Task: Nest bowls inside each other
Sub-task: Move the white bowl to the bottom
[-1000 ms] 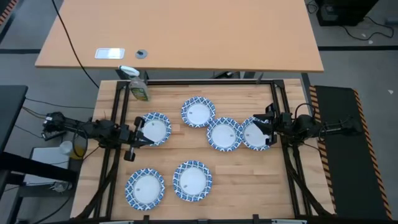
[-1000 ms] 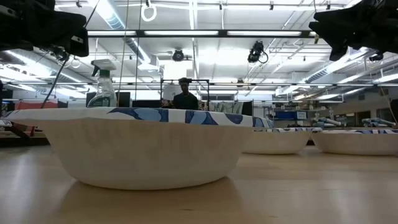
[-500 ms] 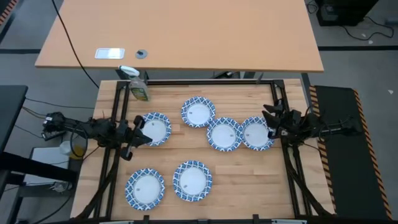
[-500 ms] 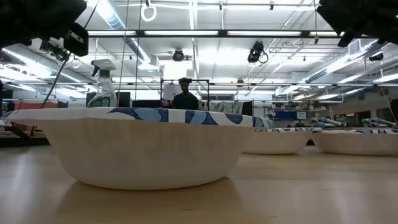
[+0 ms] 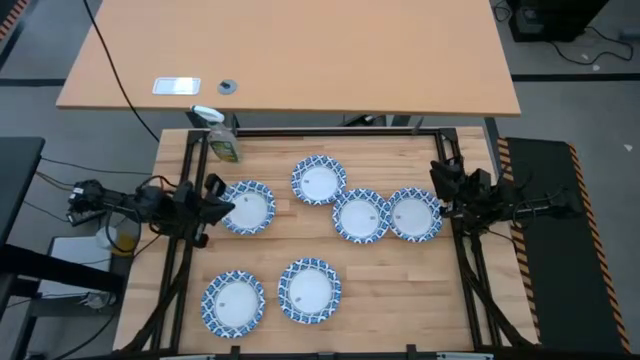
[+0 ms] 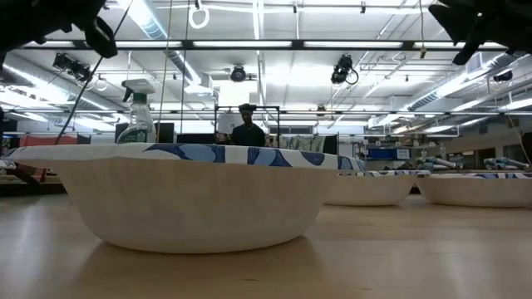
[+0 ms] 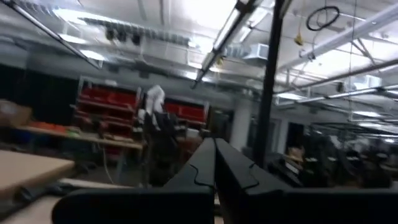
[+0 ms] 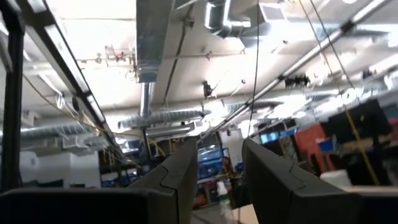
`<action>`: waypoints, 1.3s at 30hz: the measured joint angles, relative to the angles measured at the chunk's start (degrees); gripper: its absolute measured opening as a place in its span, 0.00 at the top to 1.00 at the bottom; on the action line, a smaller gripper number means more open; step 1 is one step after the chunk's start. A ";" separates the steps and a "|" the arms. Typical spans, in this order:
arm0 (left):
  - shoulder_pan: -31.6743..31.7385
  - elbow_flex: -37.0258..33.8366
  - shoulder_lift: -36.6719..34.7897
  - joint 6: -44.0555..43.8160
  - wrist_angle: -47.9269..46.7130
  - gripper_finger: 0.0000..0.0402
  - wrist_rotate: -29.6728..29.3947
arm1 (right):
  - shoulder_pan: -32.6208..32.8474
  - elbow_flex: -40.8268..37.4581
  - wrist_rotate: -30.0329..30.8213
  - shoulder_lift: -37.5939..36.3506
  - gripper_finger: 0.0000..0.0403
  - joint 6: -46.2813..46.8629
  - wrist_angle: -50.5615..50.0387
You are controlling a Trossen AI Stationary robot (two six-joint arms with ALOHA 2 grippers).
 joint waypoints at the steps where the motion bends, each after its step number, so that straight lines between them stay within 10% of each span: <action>1: 0.00 0.00 0.00 0.46 0.29 0.98 -0.59 | 0.00 0.00 -0.07 0.05 0.66 1.09 -0.33; 20: 0.37 6.87 24.68 -3.63 1.07 0.98 -12.68 | -1.40 10.92 5.75 15.25 0.66 3.24 -17.13; 39: 4.96 29.02 43.31 -6.48 -33.26 0.80 -4.90 | -1.36 30.24 -0.22 35.18 0.66 13.33 -56.85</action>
